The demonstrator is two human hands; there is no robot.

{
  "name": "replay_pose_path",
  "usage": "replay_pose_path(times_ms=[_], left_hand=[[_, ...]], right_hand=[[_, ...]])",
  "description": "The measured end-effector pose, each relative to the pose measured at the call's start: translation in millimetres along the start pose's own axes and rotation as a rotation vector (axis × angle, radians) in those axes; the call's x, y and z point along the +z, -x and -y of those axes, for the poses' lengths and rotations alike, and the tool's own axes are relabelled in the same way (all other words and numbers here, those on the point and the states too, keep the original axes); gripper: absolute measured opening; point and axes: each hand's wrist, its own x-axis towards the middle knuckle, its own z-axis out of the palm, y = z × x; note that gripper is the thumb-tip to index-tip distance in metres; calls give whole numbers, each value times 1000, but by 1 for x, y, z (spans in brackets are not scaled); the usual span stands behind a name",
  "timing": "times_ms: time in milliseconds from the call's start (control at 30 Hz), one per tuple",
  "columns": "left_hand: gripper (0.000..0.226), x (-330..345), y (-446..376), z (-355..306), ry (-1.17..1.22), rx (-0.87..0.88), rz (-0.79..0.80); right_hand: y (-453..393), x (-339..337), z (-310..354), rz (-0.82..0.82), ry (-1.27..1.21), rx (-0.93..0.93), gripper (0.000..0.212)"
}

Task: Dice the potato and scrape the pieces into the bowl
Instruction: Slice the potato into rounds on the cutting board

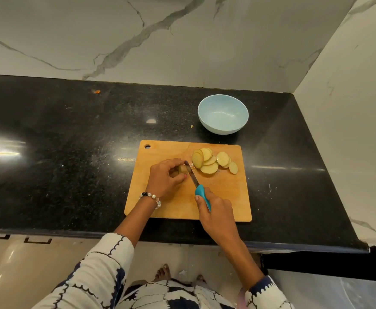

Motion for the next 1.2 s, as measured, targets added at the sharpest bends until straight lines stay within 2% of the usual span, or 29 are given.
replay_pose_path(times_ms=[367,633,767,967,1033,1200], left_hand=[[44,0,3,9,40,35,-15],[44,2,3,13,95,1,-35],[43,4,4,15,99,4,-40],[44,4,4,17,124,-7,-48],[45,4,4,18,129,-9,-45],[45,6,7,20,121,-4,-66]], right_hand=[[-1,14,7,21,208,-37,48],[-30,32,13,15,476,-33,47],[-36,40,11,26,494,-18,45],[16,38,-6,70,548,-25,47],[23,41,-15,-4,588,-54,42],[9,34,-17,31,499,-44,50]])
